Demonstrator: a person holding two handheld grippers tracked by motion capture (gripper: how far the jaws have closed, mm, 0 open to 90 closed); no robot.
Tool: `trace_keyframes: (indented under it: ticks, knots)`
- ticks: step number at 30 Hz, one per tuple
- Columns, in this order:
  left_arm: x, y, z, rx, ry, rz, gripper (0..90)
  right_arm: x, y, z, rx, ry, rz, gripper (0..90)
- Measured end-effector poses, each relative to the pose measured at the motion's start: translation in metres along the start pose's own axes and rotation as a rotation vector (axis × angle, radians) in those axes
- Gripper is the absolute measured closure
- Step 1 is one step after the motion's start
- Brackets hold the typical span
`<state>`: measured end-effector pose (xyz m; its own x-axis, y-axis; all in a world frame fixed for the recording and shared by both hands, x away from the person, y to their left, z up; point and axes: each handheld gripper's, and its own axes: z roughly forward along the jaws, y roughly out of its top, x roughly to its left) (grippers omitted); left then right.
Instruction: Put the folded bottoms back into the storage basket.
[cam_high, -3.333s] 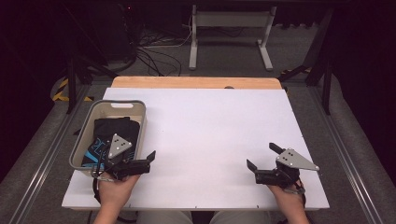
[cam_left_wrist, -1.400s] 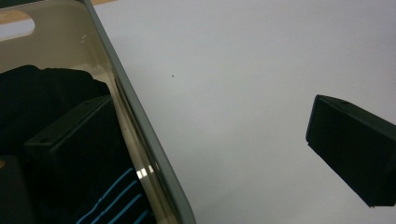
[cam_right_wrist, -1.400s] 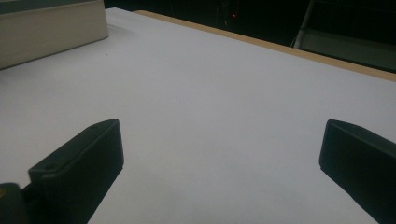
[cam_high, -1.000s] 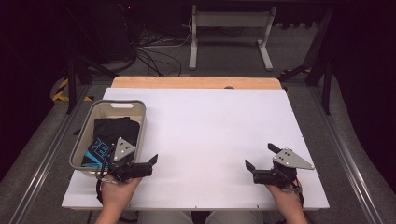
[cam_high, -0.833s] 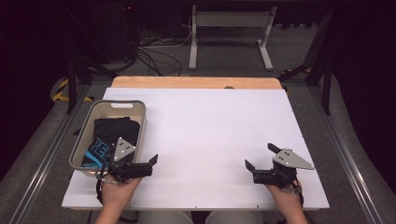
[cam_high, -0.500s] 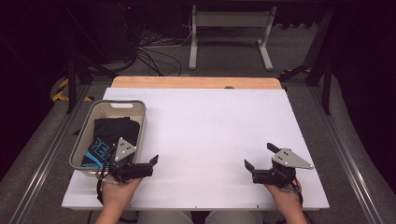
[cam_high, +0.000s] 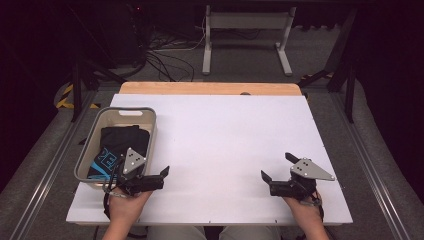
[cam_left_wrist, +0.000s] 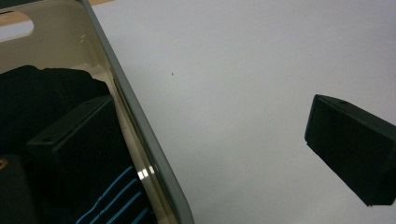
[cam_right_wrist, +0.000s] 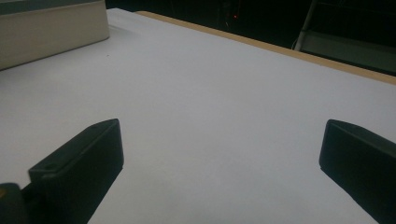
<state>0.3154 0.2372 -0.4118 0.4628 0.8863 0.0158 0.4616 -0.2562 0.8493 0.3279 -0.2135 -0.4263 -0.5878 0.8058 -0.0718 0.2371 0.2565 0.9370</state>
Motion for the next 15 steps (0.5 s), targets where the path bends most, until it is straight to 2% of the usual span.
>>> trace_keyframes:
  ticks: [15]
  knots:
    - [-0.0001, 0.0001, 0.0003, 0.003, 0.002, 0.003, 4.1, 0.0018, 0.0003, 0.0013, 0.003, 0.003, -0.005, 0.8]
